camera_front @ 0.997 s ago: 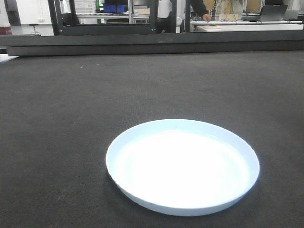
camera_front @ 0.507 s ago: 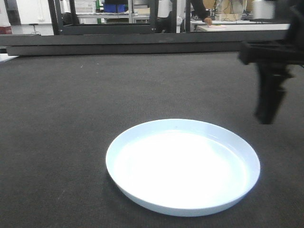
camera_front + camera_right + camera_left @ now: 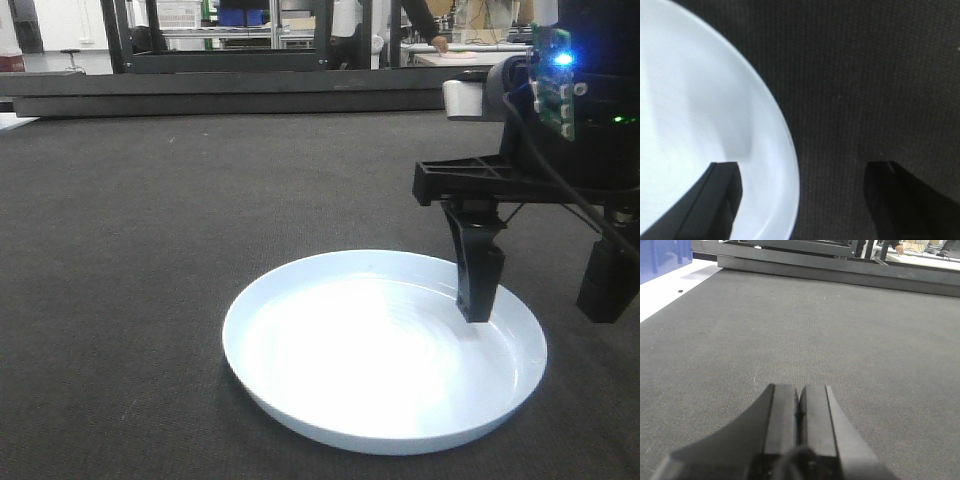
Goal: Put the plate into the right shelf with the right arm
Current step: 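Lower the right gripper onto the white plate's rim and close it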
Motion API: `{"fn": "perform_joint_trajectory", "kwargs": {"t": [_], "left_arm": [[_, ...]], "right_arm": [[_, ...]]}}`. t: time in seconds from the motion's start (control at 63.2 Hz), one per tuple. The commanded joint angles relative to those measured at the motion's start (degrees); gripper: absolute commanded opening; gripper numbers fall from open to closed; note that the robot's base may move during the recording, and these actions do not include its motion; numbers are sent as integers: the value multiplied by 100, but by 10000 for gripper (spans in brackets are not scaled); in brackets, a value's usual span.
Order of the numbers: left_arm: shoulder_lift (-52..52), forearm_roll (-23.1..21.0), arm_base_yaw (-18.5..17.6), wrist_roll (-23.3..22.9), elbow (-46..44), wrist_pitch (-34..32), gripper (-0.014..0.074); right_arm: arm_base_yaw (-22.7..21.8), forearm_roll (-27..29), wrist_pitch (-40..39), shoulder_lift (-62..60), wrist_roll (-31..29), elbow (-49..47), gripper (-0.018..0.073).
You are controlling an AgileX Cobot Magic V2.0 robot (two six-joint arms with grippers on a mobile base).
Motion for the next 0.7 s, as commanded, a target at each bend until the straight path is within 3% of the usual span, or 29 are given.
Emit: {"fn": "perform_joint_trajectory", "kwargs": {"t": [0.0, 0.412, 0.681], "left_arm": [[-59, -47, -11, -40, 59, -516, -128], [-59, -47, -11, -40, 59, -516, -128], [-59, -47, -11, -40, 59, -516, -128]], "right_arm": [[5, 10, -224, -197, 163, -176, 602], [66, -221, -542, -197, 460, 117, 589], [80, -278, -537, -197, 460, 117, 388]]}}
